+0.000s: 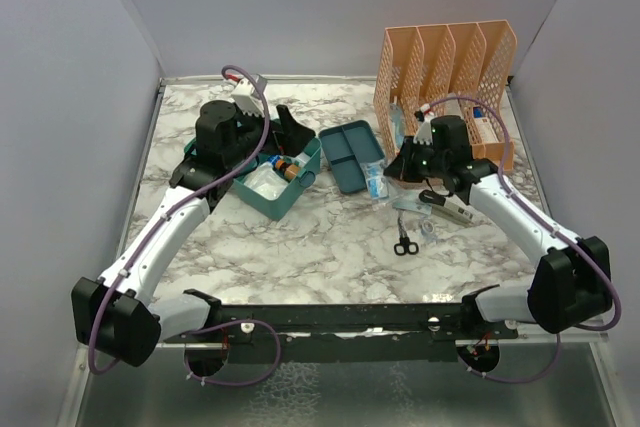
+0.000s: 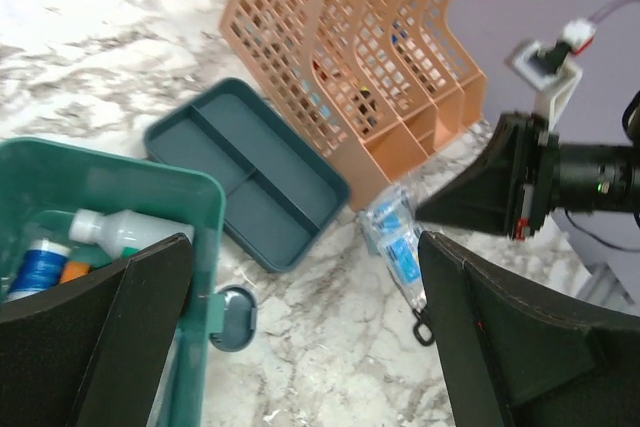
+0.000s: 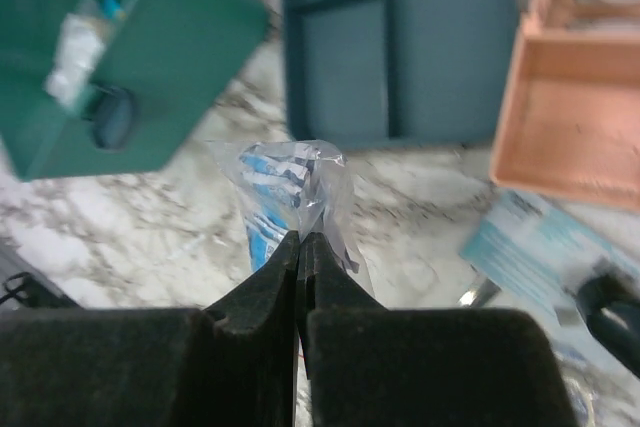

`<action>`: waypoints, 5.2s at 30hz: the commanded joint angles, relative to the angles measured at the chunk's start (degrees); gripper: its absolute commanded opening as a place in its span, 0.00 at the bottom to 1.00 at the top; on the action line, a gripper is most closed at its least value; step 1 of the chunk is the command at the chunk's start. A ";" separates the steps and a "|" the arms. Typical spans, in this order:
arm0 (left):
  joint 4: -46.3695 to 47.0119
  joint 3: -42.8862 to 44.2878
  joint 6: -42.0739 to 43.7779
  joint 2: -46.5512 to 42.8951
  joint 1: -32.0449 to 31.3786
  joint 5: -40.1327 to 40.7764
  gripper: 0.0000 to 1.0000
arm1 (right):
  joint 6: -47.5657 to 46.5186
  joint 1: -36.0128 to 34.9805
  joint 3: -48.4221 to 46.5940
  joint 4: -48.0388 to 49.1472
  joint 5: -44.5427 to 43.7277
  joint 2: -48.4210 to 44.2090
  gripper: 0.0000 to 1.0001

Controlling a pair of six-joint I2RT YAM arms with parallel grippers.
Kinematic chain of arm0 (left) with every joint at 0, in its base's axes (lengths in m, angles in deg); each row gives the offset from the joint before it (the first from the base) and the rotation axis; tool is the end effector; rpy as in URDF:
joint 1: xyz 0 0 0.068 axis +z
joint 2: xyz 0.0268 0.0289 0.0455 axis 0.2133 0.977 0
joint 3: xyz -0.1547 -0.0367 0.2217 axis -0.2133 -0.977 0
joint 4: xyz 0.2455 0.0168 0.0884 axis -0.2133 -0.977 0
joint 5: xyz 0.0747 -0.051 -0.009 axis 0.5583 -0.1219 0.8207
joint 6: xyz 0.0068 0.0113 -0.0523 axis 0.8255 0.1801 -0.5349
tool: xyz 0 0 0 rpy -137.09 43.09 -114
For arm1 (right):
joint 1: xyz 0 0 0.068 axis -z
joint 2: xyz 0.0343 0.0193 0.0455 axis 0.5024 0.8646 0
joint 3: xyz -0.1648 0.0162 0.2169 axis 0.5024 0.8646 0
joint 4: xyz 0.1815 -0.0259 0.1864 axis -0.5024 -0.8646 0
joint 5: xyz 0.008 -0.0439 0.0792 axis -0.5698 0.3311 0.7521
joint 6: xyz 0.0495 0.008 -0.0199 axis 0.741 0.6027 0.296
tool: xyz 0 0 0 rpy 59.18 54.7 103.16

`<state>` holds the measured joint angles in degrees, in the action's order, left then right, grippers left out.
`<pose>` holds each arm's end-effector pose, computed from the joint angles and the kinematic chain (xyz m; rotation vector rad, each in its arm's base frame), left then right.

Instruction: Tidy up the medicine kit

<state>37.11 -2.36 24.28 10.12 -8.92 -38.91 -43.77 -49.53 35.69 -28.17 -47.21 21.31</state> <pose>0.2511 -0.1096 0.3731 0.1750 1.8142 -0.8663 0.2658 0.1038 0.2542 -0.0139 2.4128 0.7061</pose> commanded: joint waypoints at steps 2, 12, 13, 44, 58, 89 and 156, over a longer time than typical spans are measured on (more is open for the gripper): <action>6.17 -2.82 -6.59 1.40 0.18 -8.08 0.95 | 0.48 0.39 -7.03 7.60 12.44 -0.69 0.01; -2.61 -3.81 -10.37 -3.53 0.79 17.49 0.81 | 4.51 -7.25 -19.15 16.21 13.70 9.72 0.01; -3.37 -3.72 -8.87 -5.09 0.76 21.78 0.81 | 4.57 -8.58 -21.11 15.67 12.55 11.27 0.01; -2.64 2.36 7.75 -14.71 0.92 43.68 0.82 | -10.13 -28.48 -54.68 2.98 2.96 47.95 0.01; -2.72 2.11 7.90 -13.54 0.90 43.35 0.82 | -9.94 -30.72 -59.06 -1.49 -4.08 52.56 0.09; -2.43 -5.14 10.12 -19.80 0.87 12.16 0.95 | 5.70 -27.91 -41.88 -3.29 -16.54 26.52 0.41; -10.15 -24.62 -8.48 -9.45 0.87 12.86 0.52 | -4.70 -17.53 -14.84 8.70 -32.83 27.56 0.38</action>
<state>30.62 -29.51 16.09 1.29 -8.18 -38.56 -41.34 -68.70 24.94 -20.63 -84.45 45.17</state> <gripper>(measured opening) 0.514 0.383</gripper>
